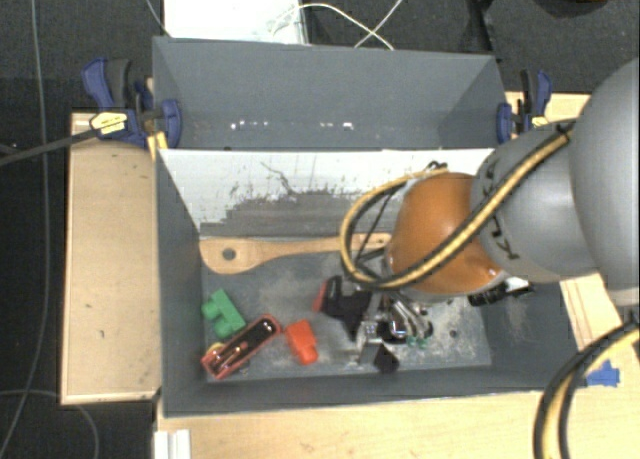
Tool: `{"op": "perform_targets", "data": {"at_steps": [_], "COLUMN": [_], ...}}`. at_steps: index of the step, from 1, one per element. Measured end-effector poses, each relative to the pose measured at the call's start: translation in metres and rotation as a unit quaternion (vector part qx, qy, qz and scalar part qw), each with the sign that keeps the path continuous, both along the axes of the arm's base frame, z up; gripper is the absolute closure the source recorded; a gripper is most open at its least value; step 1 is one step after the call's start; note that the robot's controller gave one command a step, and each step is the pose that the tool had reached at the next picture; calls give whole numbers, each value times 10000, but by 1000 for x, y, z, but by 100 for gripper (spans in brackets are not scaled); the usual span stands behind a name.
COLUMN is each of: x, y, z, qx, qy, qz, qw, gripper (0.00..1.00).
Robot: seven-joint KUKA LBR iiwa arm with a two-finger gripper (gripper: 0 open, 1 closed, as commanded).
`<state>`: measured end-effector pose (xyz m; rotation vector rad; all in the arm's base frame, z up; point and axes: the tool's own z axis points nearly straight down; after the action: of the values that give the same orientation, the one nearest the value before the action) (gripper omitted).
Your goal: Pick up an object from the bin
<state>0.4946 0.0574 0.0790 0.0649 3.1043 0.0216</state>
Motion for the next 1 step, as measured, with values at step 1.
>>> {"op": "perform_targets", "data": {"at_steps": [1], "x": [27], "y": [12], "z": [-4], "qx": [-49], "qy": [76], "qz": [-7], "qw": [10000], "gripper": [0]}}
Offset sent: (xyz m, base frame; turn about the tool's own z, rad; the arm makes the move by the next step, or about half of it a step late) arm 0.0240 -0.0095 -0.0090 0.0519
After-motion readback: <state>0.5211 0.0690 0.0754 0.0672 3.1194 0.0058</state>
